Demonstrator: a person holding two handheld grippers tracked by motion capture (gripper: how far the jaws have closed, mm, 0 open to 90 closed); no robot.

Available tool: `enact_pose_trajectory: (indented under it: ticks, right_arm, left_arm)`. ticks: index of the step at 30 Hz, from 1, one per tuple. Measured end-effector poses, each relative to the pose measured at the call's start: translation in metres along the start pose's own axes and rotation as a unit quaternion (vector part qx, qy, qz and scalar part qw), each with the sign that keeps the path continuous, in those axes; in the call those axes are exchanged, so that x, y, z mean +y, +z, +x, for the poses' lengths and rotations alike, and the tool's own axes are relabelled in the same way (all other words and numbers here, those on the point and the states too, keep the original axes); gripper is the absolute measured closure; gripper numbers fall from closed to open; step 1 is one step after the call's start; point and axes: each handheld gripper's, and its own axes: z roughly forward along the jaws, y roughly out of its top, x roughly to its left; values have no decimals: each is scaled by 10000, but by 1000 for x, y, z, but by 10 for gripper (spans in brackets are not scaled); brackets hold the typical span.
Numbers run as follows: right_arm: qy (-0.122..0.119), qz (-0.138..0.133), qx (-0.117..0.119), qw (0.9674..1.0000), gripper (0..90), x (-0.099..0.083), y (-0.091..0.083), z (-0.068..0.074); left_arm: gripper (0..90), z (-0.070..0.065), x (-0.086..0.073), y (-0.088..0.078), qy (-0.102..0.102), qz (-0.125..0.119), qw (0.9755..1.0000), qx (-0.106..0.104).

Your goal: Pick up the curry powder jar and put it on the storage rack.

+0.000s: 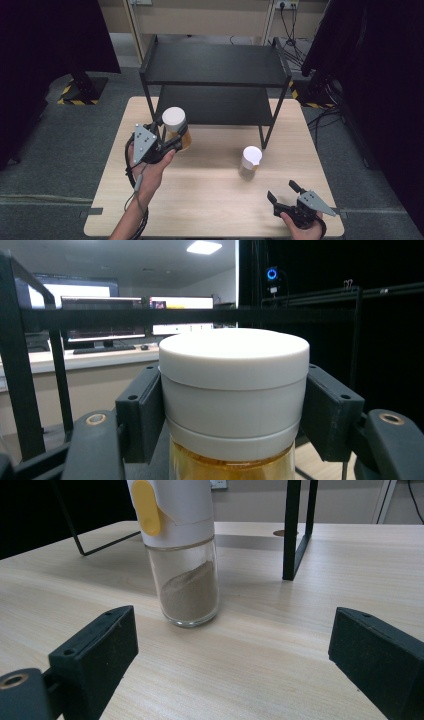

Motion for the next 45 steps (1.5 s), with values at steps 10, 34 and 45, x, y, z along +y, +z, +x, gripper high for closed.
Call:
enact_pose_trajectory:
  ticks: [10,34,45]
  right_arm:
    - [9,1,-1,10000,58,0,0,0]
    - [45,10,10,10000,58,0,0,-1]
    - [56,-5,13,10000,58,0,0,-1]
  left_arm:
    - [336,1,23,7,83,-169,9998,44]
    - [336,10,80,28,249,-397,9987,217]
    - [336,14,107,40,280,-485,9980,289]
